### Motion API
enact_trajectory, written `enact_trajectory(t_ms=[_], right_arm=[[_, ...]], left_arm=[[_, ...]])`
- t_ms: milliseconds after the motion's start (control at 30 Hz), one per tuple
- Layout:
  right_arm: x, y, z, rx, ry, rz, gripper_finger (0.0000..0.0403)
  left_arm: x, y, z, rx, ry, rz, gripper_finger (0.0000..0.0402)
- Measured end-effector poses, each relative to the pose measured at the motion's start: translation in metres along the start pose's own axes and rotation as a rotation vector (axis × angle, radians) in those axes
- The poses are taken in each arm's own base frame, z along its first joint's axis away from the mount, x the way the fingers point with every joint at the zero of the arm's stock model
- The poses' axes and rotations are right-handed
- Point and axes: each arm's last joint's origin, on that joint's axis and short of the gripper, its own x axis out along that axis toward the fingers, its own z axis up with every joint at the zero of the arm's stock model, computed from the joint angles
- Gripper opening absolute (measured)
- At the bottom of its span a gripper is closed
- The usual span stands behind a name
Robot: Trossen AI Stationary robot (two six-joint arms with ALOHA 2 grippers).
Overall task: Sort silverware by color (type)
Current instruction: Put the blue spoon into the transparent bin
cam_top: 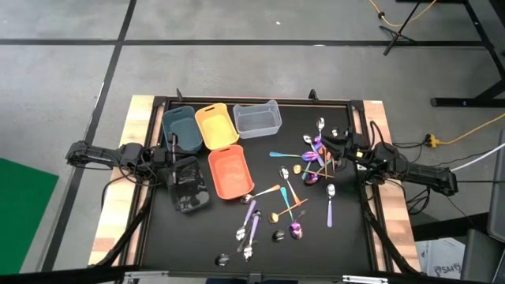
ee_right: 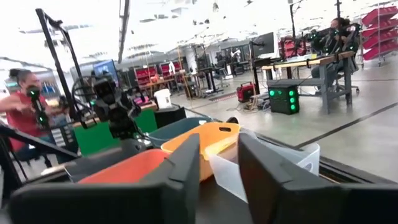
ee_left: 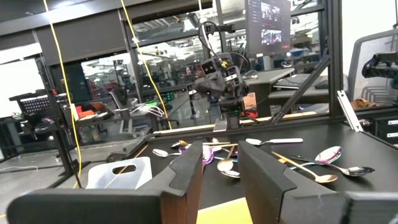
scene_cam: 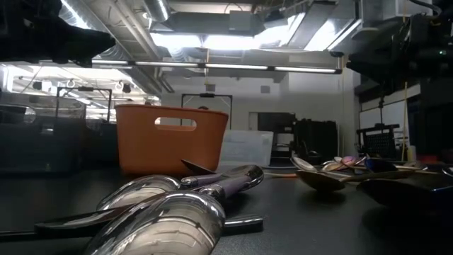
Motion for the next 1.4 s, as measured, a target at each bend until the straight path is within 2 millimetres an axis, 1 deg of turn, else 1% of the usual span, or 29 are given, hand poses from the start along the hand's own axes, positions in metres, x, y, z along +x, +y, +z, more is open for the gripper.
enact_trajectory(t_ms=[133, 267, 333, 433, 500, 600, 667, 800, 933, 1100, 1267, 1400], right_arm=[[0.000, 0.003, 0.005, 0.066, -0.046, 0.070, 0.0143], [-0.001, 0.006, 0.015, 0.080, -0.130, 0.134, 0.0151], [-0.002, 0.007, 0.023, 0.085, -0.167, 0.144, 0.0151], [-0.003, 0.011, 0.041, 0.090, -0.205, 0.153, 0.0151], [0.000, 0.014, 0.050, 0.080, -0.194, 0.160, 0.0151], [0.010, 0.019, 0.065, 0.023, -0.156, 0.163, 0.0152], [0.021, 0.023, 0.073, -0.023, -0.114, 0.151, 0.0152], [0.050, 0.029, 0.077, -0.124, 0.079, 0.116, 0.0152], [0.077, 0.032, 0.074, -0.220, 0.317, 0.045, 0.0152], [0.105, 0.032, 0.054, -0.291, 0.615, -0.051, 0.0152], [0.128, 0.031, 0.032, -0.316, 0.766, -0.069, 0.0152], [0.140, 0.027, 0.012, -0.328, 0.859, -0.088, 0.0152]], left_arm=[[0.000, 0.000, 0.000, -0.001, 0.000, 0.000, 0.0096], [0.000, 0.000, 0.000, -0.001, 0.000, 0.000, 0.0096], [0.000, 0.000, 0.000, -0.001, 0.000, 0.000, 0.0096], [0.000, 0.000, 0.000, -0.001, 0.000, 0.000, 0.0096], [0.000, 0.000, 0.000, -0.001, 0.000, 0.000, 0.0096], [0.000, 0.000, 0.000, -0.001, 0.000, 0.000, 0.0096], [0.000, 0.000, 0.000, -0.001, 0.000, 0.000, 0.0096], [0.000, 0.000, 0.000, -0.001, 0.000, 0.000, 0.0096], [0.000, 0.000, 0.000, -0.001, 0.000, 0.001, 0.0096], [0.000, 0.000, 0.000, -0.001, 0.000, 0.001, 0.0096], [0.000, 0.000, 0.000, -0.001, 0.000, 0.001, 0.0096], [0.000, 0.000, 0.000, 0.000, 0.000, 0.001, 0.0096]])
